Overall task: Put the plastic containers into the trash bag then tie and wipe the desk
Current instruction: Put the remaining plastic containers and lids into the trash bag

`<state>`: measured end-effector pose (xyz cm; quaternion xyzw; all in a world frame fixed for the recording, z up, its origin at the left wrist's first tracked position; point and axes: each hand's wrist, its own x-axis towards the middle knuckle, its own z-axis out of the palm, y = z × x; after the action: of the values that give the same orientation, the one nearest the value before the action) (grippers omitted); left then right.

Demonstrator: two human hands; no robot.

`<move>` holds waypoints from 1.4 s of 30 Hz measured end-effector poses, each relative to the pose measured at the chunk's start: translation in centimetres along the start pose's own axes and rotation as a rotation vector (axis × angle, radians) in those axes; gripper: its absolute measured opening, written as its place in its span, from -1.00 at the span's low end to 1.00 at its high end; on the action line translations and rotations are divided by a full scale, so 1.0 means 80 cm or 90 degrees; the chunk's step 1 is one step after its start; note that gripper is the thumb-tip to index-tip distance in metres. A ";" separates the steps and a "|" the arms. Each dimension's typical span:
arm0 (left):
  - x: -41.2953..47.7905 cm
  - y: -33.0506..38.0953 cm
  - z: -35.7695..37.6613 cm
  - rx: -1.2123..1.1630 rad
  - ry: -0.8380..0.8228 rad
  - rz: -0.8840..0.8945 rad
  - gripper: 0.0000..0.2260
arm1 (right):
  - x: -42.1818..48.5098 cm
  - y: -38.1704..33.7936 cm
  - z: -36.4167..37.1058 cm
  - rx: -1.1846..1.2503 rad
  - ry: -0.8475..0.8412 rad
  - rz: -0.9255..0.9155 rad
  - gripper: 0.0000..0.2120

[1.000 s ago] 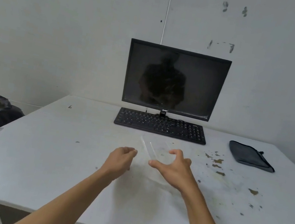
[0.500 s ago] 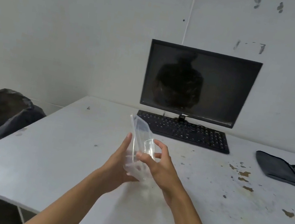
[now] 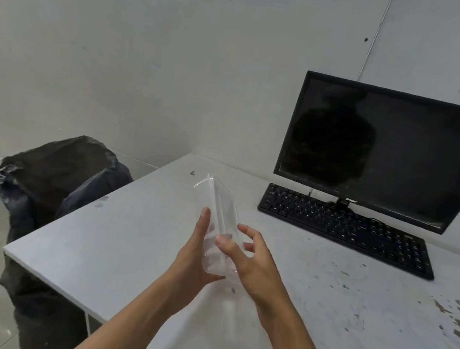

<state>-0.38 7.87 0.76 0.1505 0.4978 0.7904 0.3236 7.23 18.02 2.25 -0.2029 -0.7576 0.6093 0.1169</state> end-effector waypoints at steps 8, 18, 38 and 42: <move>0.001 -0.005 -0.016 0.006 -0.014 -0.008 -0.48 | 0.003 -0.001 0.009 -0.003 0.006 -0.011 -0.08; -0.014 0.007 -0.021 -0.033 0.059 -0.043 -0.35 | -0.004 -0.001 0.023 -0.108 0.037 -0.060 -0.12; -0.086 0.086 -0.125 0.012 0.158 0.033 -0.59 | -0.018 -0.030 0.088 0.265 -0.096 0.049 -0.70; -0.095 0.117 -0.197 0.085 0.291 0.094 -0.63 | 0.007 -0.047 0.126 0.208 -0.100 0.036 -0.74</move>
<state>-6.92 -10.82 2.45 0.0248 0.5969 0.7909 0.1328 1.83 8.79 3.58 -0.1540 -0.6492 0.7414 0.0716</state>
